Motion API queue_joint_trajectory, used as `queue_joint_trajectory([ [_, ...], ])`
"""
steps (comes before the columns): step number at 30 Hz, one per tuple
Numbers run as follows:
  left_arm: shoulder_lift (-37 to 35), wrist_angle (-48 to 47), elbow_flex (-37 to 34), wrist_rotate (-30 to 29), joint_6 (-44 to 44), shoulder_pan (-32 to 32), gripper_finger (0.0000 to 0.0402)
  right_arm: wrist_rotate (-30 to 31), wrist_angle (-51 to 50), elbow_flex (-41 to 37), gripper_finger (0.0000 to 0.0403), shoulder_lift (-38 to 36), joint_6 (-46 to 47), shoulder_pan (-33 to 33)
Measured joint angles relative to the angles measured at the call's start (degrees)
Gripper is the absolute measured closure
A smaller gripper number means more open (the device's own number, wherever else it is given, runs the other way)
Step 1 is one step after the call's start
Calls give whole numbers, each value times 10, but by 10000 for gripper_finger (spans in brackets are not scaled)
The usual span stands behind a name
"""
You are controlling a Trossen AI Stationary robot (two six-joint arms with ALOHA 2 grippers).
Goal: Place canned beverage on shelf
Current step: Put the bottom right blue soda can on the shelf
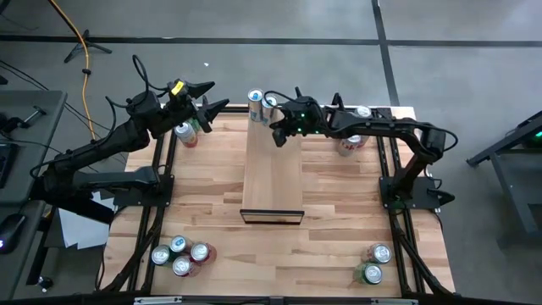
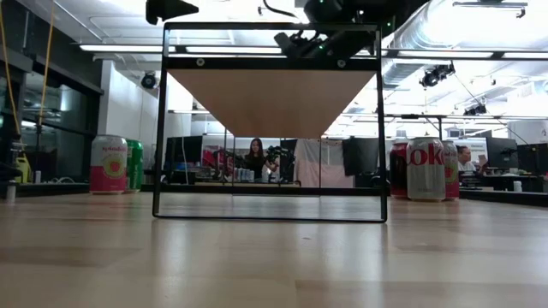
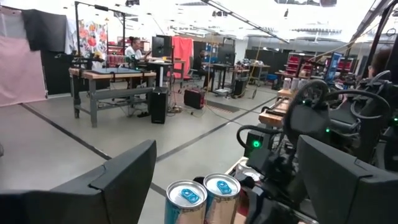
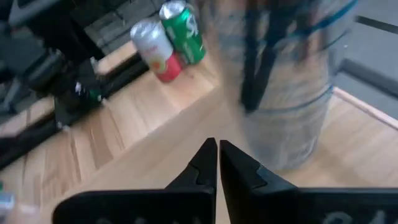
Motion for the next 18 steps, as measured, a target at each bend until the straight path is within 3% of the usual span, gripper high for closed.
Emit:
queue_joint_trajectory([
  [18,0,0,0,0,2,0,78,15,26,0,403,1,12,-23],
])
